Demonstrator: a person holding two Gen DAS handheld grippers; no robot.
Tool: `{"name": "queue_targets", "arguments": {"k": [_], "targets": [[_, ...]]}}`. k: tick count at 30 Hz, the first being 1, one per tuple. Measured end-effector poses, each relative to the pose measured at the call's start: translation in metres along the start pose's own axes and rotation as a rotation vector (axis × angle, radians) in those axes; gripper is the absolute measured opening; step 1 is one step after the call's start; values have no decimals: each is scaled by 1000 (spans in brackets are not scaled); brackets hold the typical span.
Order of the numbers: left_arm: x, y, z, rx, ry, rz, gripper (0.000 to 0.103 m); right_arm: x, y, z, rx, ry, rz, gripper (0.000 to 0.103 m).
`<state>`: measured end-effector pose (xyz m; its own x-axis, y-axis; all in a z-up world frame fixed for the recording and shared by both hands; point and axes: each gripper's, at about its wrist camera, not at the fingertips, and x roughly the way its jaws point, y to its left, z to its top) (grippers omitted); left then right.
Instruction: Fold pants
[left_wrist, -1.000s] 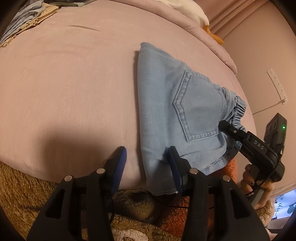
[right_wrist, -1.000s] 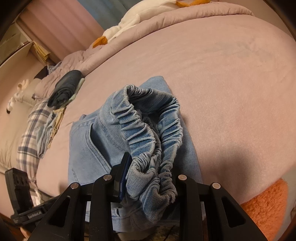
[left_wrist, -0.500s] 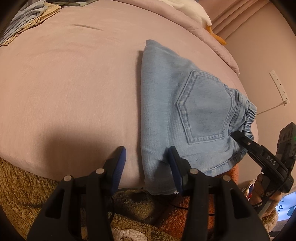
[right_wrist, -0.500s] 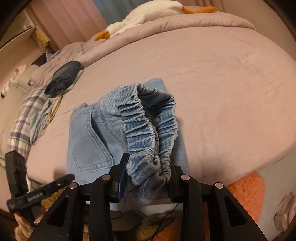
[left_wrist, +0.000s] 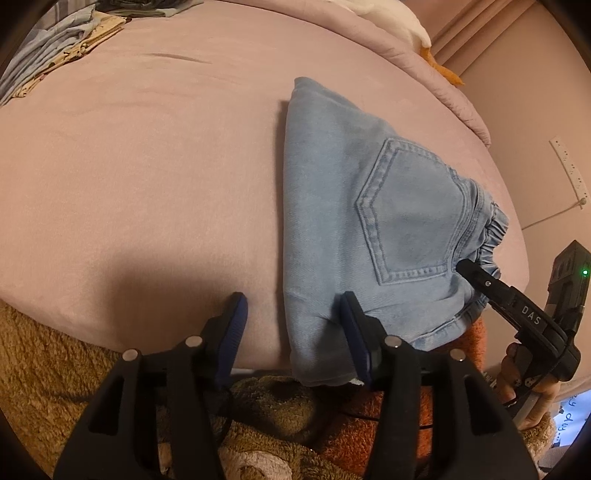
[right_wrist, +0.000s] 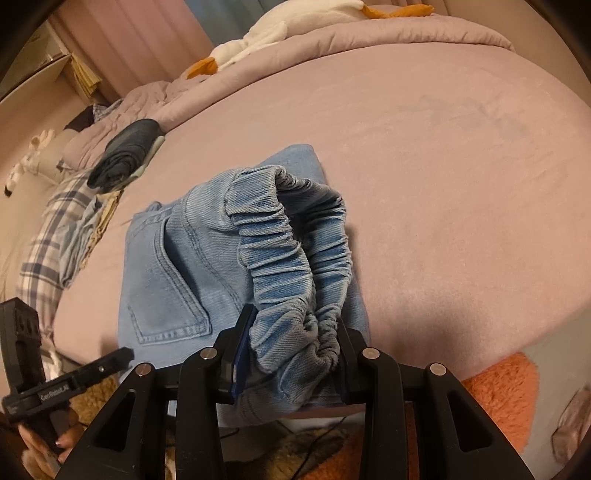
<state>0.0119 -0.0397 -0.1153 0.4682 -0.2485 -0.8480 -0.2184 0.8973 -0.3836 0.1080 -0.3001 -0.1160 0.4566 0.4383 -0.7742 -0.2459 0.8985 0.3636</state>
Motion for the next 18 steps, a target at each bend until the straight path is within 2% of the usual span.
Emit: {"name": "queue_targets", "arguments": {"k": [2, 3, 4, 6, 7, 8, 9, 12, 14, 16, 18], "targets": [[-2, -2, 1, 4, -4, 36, 64, -3, -3, -1, -2, 3, 2, 35], [-4, -3, 2, 8, -7, 68, 76, -4, -3, -1, -5, 8, 2, 35], [-7, -4, 3, 18, -14, 83, 81, -5, -2, 0, -11, 15, -2, 37], [-14, -5, 5, 25, -42, 78, 82, -14, 2, 1, -49, 10, -48, 44], [-19, -5, 7, 22, -58, 74, 84, -19, 4, 3, -62, -6, -93, 61], [-22, -4, 7, 21, -71, 72, 86, -26, 4, 4, -73, -33, -152, 75], [-26, -5, 10, 26, -89, 70, 88, -33, 3, 4, -85, -59, -176, 88], [-30, -13, 14, 67, -131, 90, 92, -45, 0, 9, -84, -82, -97, 90], [-29, -18, 18, 95, -151, 121, 92, -49, 0, 12, -84, -88, -85, 91], [-25, -21, 20, 115, -157, 137, 92, -53, 1, 15, -82, -114, -82, 92], [-20, -22, 22, 124, -150, 143, 92, -51, 0, 18, -70, -119, -27, 97]]}}
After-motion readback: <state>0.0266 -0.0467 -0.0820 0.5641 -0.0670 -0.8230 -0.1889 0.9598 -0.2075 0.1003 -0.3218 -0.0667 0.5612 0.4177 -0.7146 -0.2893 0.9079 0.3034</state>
